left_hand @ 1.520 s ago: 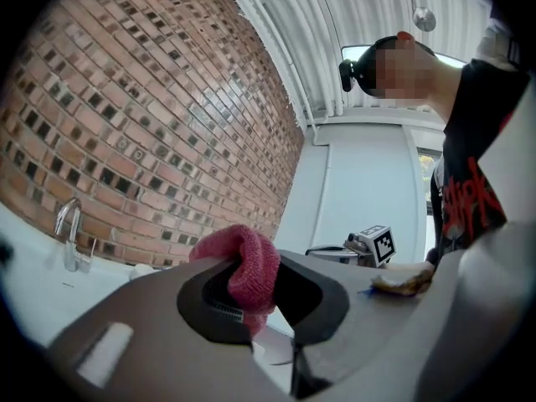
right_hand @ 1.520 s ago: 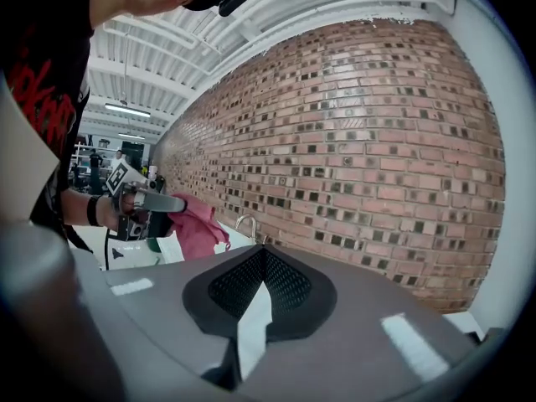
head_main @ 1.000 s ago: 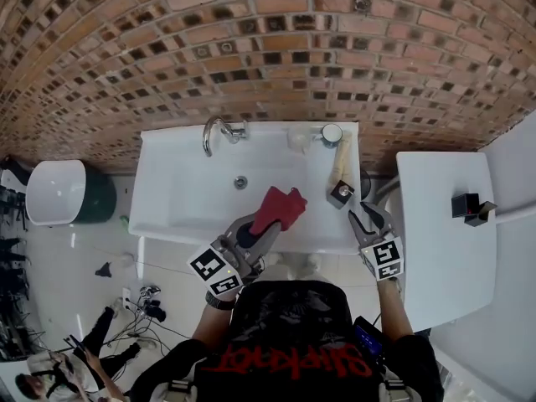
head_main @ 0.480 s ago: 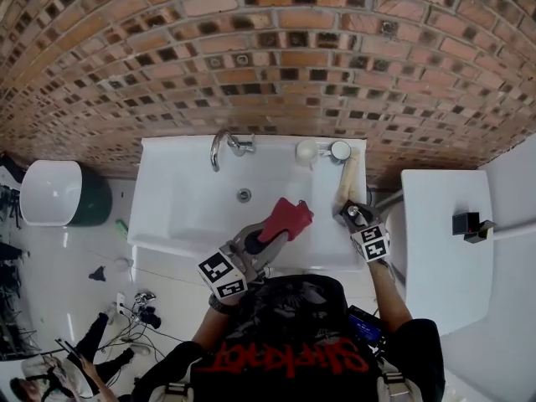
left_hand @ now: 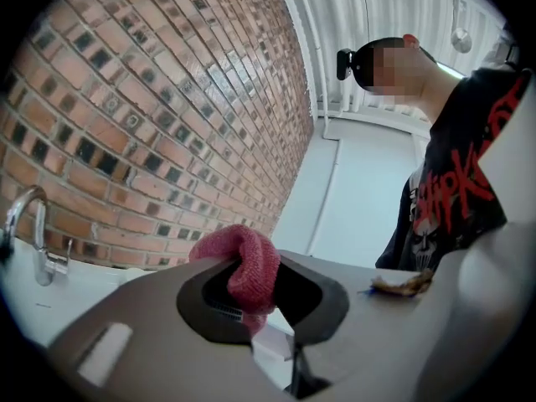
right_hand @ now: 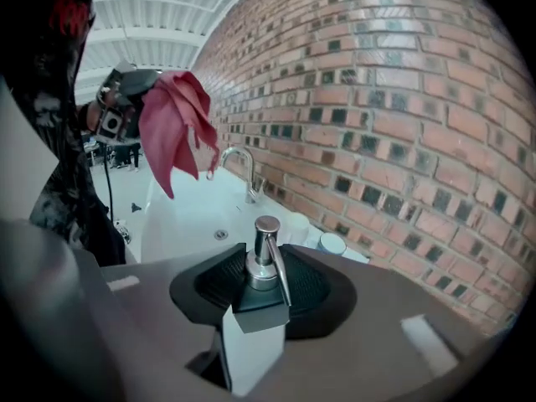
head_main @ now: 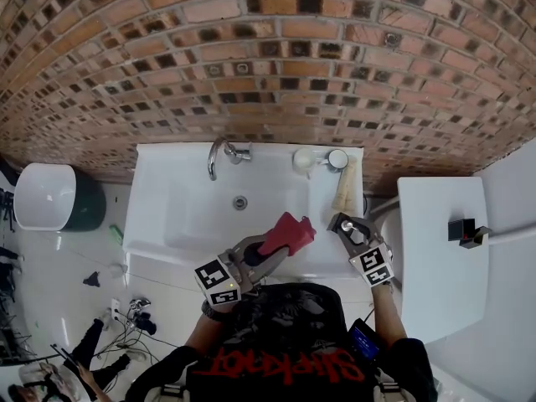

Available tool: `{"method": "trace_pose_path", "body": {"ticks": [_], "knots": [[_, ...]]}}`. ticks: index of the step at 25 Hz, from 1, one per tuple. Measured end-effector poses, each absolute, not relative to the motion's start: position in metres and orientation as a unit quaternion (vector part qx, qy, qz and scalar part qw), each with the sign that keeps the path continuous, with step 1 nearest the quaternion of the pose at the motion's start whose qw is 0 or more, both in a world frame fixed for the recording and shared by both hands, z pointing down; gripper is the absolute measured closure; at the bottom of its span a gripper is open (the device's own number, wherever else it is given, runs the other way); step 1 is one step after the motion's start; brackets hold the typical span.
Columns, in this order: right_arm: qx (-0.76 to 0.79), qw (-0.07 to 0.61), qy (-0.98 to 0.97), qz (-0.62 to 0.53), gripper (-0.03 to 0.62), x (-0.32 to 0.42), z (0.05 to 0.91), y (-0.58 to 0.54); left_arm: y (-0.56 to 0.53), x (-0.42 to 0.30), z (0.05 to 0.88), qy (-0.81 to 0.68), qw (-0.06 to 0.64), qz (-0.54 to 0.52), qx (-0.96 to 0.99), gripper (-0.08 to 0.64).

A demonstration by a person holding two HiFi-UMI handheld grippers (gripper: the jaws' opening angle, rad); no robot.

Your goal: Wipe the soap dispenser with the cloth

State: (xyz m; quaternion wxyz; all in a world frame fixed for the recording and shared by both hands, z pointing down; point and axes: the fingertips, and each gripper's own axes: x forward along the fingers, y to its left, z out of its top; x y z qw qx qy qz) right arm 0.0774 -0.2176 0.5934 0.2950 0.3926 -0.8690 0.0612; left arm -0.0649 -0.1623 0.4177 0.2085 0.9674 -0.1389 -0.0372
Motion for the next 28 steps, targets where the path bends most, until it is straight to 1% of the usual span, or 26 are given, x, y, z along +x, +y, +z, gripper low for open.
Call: {"method": "trace_pose_path", "body": {"ticks": [5, 8, 12, 17, 19, 20, 24, 28], "knots": [[0.367, 0.256, -0.894, -0.004, 0.454, 0.051, 0.499, -0.192, -0.152, -0.041, 0.404, -0.056, 0.201, -0.033, 0.977, 0.509], [0.365, 0.255, -0.895, -0.028, 0.453, 0.040, 0.467, -0.177, -0.150, -0.029, 0.396, -0.030, 0.191, -0.035, 0.980, 0.509], [0.361, 0.260, -0.894, -0.043, 0.454, 0.030, 0.437, -0.158, -0.148, -0.019, 0.387, -0.006, 0.201, -0.054, 0.978, 0.509], [0.353, 0.196, -0.912, -0.076, 0.454, 0.020, 0.397, -0.144, -0.148, -0.008, 0.393, 0.004, 0.214, -0.058, 0.975, 0.509], [0.347, 0.185, -0.915, -0.088, 0.454, 0.021, 0.382, -0.142, -0.149, -0.004, 0.396, 0.004, 0.215, -0.057, 0.975, 0.509], [0.348, 0.180, -0.916, -0.085, 0.454, 0.022, 0.376, -0.141, -0.151, -0.002, 0.399, 0.003, 0.216, -0.055, 0.975, 0.509], [0.400, 0.125, -0.908, 0.024, 0.456, 0.038, 0.365, -0.135, -0.153, 0.003, 0.425, -0.011, 0.212, -0.034, 0.977, 0.509], [0.397, 0.096, -0.912, 0.043, 0.456, 0.047, 0.352, -0.130, -0.153, 0.004, 0.453, -0.022, 0.215, 0.003, 0.976, 0.509]]}}
